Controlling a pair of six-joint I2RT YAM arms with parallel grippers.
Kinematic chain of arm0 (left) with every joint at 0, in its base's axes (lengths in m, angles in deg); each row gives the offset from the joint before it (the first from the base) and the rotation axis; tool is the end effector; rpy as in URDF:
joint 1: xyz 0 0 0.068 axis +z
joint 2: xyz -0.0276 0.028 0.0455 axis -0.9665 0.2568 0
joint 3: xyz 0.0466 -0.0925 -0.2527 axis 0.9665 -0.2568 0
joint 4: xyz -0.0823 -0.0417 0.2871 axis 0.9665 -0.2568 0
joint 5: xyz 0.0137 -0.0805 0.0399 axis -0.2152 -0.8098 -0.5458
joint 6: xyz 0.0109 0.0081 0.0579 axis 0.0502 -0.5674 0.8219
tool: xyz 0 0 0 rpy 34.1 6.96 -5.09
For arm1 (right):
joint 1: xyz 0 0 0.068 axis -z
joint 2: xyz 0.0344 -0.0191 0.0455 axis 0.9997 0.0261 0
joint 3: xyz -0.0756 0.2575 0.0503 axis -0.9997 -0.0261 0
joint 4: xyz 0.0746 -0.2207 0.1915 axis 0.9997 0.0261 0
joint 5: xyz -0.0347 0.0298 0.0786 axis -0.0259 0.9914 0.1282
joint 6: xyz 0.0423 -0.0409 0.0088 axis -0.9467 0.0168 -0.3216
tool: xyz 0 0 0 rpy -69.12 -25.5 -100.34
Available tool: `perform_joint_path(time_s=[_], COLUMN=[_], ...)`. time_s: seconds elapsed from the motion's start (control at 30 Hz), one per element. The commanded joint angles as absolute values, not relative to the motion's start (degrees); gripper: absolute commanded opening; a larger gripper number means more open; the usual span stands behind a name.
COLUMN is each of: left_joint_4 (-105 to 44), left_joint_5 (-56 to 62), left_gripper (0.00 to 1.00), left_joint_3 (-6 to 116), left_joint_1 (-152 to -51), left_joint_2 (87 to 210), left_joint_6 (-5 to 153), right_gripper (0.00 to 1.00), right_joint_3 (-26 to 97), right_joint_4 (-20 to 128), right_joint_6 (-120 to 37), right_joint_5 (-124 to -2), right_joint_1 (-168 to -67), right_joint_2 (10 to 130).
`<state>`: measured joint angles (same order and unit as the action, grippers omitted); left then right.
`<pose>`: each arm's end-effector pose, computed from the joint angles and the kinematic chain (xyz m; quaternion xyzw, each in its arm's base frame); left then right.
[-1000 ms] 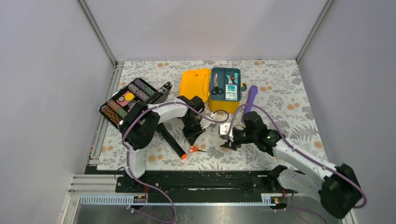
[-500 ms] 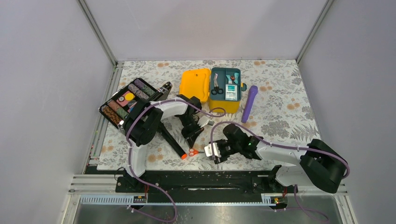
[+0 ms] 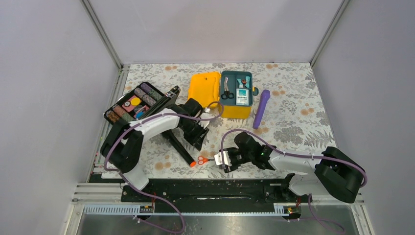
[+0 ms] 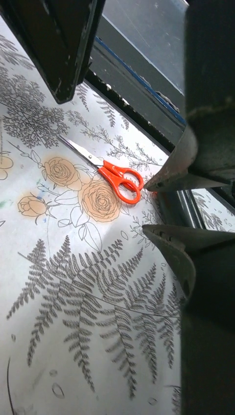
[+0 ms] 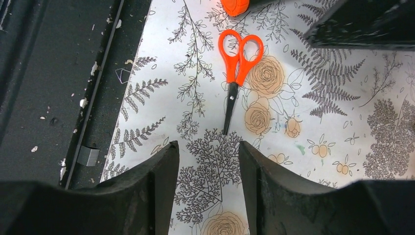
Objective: Organize the medicine kit
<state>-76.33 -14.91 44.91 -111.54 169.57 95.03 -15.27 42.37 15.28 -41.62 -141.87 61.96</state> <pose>0.2663 -0.2203 0.1527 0.3986 0.8833 -0.2424 0.0472 0.1427 0.2277 0.1240 -0.7497 0.4468 0.2397 0.4252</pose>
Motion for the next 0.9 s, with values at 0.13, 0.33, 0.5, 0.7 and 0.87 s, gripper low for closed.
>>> perform_joint_path(time_s=[0.13,0.33,0.5,0.7,0.87], left_joint_4=[-70.8,-69.0,-67.8,-67.5,-67.8], left_joint_5=[-14.5,-13.2,-13.9,-16.2,-14.9], left_gripper=[0.18,0.36,0.35,0.25,0.33], left_joint_3=[38.6,35.9,36.2,36.6,38.3], left_joint_1=[-110.8,-110.6,-110.6,-110.6,-109.9], left_joint_2=[167.1,169.0,171.0,173.3,172.4], left_joint_6=[77.6,71.8,69.9,70.0,69.7], right_gripper=[0.55,0.55,0.54,0.53,0.52], right_joint_3=[-16.6,-17.9,-19.0,-17.4,-15.1], right_joint_4=[39.6,38.8,34.5,30.8,28.5], right_joint_6=[13.4,13.5,12.9,9.0,3.3], right_joint_5=[-41.1,-41.1,-41.0,-41.2,-41.5], right_joint_1=[-142.4,-142.4,-142.5,-142.6,-142.8], right_joint_2=[60.0,59.3,60.5,64.7,67.9])
